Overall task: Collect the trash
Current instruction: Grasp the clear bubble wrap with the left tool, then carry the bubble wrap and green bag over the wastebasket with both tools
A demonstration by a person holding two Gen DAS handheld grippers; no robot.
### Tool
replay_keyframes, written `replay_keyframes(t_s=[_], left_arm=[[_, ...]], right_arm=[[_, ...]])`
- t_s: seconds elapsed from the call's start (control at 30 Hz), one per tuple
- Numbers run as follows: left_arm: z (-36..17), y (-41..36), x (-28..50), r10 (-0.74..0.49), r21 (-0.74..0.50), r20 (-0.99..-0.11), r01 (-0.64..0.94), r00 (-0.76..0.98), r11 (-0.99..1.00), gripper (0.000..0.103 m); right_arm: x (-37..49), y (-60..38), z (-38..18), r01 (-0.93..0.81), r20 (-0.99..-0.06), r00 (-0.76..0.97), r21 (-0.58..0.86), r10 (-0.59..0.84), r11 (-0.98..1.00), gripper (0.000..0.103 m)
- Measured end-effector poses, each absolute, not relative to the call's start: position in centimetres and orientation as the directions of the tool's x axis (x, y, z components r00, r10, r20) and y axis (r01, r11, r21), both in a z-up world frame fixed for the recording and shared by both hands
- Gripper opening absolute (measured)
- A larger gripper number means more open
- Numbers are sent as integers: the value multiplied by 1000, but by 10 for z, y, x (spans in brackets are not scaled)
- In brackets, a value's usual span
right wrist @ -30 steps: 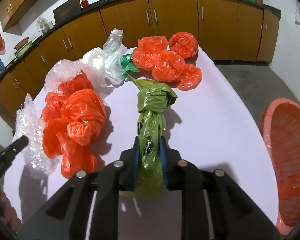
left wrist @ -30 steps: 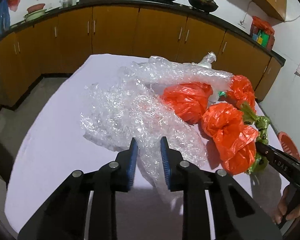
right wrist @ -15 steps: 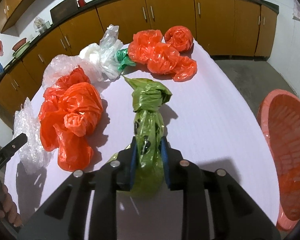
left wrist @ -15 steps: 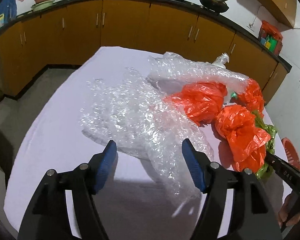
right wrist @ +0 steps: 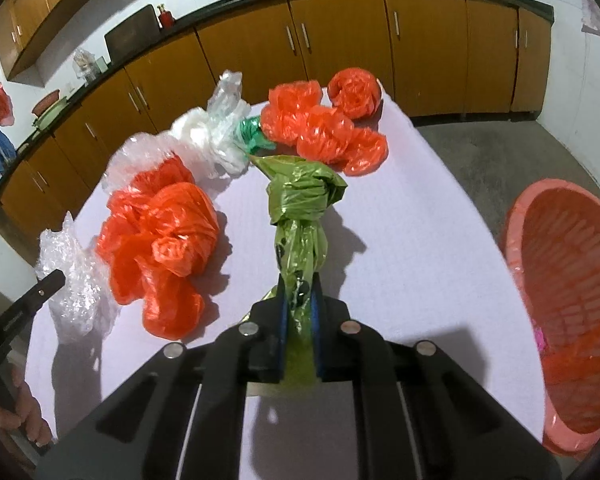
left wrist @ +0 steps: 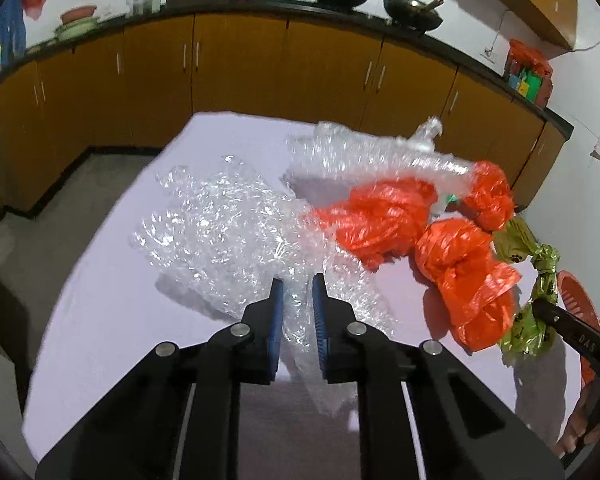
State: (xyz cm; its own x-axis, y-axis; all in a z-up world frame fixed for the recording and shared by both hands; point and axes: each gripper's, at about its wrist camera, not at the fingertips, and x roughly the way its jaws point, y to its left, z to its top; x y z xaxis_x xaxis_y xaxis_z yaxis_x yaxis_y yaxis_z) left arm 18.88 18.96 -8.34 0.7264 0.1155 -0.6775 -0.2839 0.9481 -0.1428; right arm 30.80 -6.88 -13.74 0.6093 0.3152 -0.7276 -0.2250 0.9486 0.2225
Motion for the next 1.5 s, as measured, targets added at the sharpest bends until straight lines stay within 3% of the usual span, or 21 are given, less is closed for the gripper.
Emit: replay_keyframes(t_s=[0.3, 0.77, 1.17, 1.5], left_arm=[[-38, 163, 174, 97, -124, -580, -206, 808, 971, 11], [-1, 73, 186, -75, -109, -496, 24, 865, 994, 10], [-8, -46, 217, -292, -83, -499, 290, 816, 953, 10], [-24, -103, 228, -386, -70, -526, 413, 758, 908, 10]], right_arm=[[286, -84, -112, -245, -682, 654, 216, 326, 945, 11], [261, -153, -83, -169, -626, 740, 183, 247, 969, 11], [235, -258, -67, 13, -593, 802, 141, 74, 990, 11], [228, -323, -76, 130, -599, 801, 159, -9, 979, 11]])
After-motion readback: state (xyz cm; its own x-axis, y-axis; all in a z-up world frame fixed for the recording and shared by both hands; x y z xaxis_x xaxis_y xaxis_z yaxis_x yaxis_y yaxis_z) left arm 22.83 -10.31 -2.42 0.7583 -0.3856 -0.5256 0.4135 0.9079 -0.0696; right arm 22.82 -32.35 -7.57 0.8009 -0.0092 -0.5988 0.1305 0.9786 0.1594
